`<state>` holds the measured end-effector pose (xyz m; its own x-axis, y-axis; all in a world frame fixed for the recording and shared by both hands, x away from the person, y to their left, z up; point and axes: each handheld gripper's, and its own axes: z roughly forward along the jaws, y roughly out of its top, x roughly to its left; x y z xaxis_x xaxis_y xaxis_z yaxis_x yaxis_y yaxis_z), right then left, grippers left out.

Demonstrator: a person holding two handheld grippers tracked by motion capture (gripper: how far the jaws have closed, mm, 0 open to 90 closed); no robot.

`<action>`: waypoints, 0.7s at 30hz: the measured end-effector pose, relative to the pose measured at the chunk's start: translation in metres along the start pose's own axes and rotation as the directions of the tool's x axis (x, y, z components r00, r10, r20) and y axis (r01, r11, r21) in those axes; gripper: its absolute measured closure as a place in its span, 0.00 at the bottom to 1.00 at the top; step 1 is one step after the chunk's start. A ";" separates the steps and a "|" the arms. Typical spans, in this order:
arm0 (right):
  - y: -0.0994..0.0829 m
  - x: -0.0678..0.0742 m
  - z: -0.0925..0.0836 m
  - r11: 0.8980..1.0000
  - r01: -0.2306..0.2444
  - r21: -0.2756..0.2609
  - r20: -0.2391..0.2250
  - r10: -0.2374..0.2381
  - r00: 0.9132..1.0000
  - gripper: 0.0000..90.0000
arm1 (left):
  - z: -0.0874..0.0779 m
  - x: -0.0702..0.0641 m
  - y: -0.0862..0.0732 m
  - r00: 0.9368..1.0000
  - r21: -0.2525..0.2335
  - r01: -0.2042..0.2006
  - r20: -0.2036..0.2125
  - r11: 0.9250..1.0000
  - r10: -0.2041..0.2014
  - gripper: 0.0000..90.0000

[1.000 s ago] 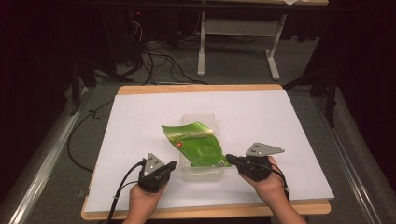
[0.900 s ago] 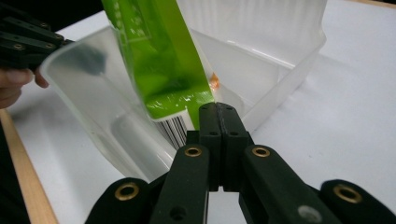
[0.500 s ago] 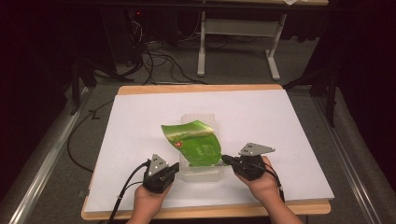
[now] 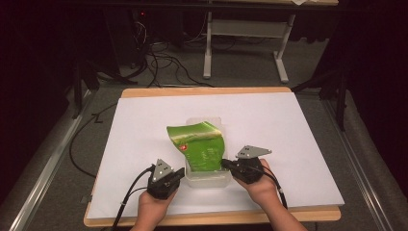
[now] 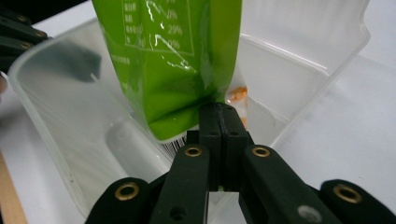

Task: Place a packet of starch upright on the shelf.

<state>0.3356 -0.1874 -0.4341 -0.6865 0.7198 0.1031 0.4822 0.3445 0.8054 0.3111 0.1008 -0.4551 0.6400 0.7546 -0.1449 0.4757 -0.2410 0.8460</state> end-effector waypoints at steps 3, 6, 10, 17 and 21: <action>0.004 -0.004 -0.009 0.999 -0.021 -0.036 0.004 0.021 1.000 1.00 | 0.000 0.000 0.000 1.000 0.001 0.000 -0.001 1.000 0.000 1.00; 0.010 -0.010 -0.025 0.992 -0.057 -0.115 0.000 0.057 0.998 0.96 | -0.001 -0.001 0.000 1.000 0.002 -0.002 -0.002 1.000 0.002 1.00; 0.020 -0.008 -0.035 0.977 -0.069 -0.201 -0.035 0.063 0.997 0.83 | -0.001 -0.001 0.000 1.000 0.001 -0.004 -0.006 1.000 0.004 1.00; 0.038 0.002 -0.027 0.967 -0.043 -0.252 -0.048 0.032 0.998 0.48 | -0.001 -0.002 -0.001 1.000 -0.005 -0.006 -0.005 1.000 0.006 1.00; 0.040 0.004 -0.013 0.975 -0.034 -0.222 -0.051 0.023 0.998 0.54 | -0.001 -0.002 -0.001 1.000 -0.005 -0.006 -0.005 1.000 0.006 1.00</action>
<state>0.3455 -0.1784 -0.3936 -0.7020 0.6960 0.1512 0.3724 0.1778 0.9109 0.3090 0.1004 -0.4553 0.6397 0.7563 -0.1368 0.4685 -0.2427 0.8495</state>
